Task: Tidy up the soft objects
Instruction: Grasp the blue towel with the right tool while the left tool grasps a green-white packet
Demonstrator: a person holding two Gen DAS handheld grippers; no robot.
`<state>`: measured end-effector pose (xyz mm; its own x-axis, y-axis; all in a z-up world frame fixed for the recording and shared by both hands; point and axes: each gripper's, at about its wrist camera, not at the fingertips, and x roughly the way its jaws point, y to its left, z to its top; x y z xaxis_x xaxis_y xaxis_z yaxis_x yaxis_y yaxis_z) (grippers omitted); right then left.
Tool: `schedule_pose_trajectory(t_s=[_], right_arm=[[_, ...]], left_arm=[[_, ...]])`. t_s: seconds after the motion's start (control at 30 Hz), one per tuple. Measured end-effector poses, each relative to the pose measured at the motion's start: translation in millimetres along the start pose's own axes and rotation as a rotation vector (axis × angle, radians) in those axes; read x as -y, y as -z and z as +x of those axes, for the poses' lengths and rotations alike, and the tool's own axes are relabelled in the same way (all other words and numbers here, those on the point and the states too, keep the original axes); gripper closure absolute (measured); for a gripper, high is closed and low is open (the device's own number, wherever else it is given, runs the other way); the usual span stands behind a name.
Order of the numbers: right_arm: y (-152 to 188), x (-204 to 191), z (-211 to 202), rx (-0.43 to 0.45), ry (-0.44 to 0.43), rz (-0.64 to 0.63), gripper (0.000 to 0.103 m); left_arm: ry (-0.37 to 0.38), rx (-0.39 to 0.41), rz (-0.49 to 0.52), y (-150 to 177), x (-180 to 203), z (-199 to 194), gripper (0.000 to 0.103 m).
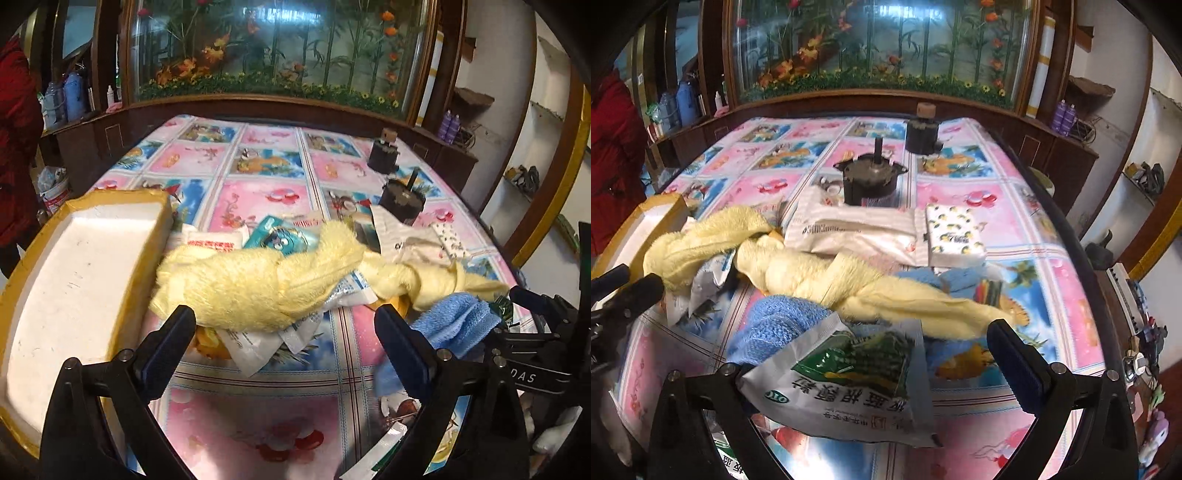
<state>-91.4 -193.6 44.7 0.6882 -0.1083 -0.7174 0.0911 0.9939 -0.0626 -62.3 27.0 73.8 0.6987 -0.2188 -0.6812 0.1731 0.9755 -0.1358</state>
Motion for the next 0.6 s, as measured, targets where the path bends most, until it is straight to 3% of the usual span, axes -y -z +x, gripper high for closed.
schedule_pose_trajectory(t_s=[0.07,0.17,0.2,0.3,0.47,0.53,0.6], right_arm=[[-1.0,9.8,-25.8,0.107,-0.003,0.035,0.001],[2.3,21.0,-58.2,0.300,0.077,0.058,0.000],[2.0,24.4,-57.0,0.311,0.074,0.056,0.000],[-2.9,38.9,-30.8,0.196,0.036,0.103,0.000],[4.3,59.0,1.1,0.061,-0.158,0.217,0.001],[6.7,66.7,4.5,0.035,-0.276,0.242,0.001],[8.7,78.0,4.5,0.026,-0.454,0.302,0.001]], left_arm=[[-0.002,0.037,-0.020,-4.2,-12.6,-15.8,0.004],[-0.018,0.051,-0.033,-4.8,-29.8,-27.2,0.004],[-0.016,0.041,-0.039,-3.8,-34.6,-27.6,0.004],[0.016,0.000,-0.068,1.5,-43.4,-21.6,0.004],[0.075,-0.052,-0.041,17.6,-33.9,-15.0,0.004],[0.126,-0.063,-0.006,21.6,-22.8,-15.2,0.004],[0.181,-0.070,0.049,25.9,-6.7,-16.8,0.004]])
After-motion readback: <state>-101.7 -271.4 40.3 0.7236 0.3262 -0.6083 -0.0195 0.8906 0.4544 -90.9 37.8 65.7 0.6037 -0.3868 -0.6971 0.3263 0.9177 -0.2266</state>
